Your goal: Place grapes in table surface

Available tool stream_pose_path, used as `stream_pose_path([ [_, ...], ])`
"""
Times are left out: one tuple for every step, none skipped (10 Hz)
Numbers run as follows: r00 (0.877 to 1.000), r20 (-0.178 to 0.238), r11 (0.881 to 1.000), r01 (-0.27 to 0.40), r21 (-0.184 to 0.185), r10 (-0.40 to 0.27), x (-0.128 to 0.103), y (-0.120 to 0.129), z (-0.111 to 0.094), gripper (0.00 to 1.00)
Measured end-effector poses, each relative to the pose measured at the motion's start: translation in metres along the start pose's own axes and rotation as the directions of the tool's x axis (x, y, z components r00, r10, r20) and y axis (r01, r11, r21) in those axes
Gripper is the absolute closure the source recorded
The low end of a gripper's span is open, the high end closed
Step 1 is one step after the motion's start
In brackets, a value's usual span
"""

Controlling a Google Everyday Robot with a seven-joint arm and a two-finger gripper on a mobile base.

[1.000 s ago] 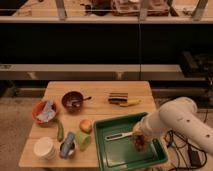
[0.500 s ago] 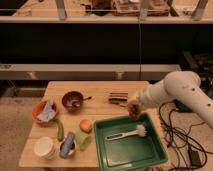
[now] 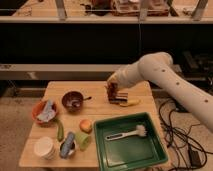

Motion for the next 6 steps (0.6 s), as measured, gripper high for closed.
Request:
stream_pose_path([
  [1.000,-0.003,1.000,0.001,-0.023,-0.001,-0.004,-0.016,0.015,0.63],
  [1.000,-0.003,0.999,0.001,-0.048,-0.001,-0.009,-0.028,0.033,0.55],
  [1.000,0.002,0.997,0.003,-0.078,-0.003,-0.015,-0.041,0.057,0.45],
  [1.000,0.016,0.995,-0.002,-0.100,0.004,-0.022,-0.045,0.077,0.36],
  [1.000,0.024,0.992,-0.010,-0.128,0.013,-0.028,-0.040,0.107,0.25],
  [0.999,0.031,0.990,-0.023,-0.140,0.028,-0.031,-0.032,0.129,0.20],
])
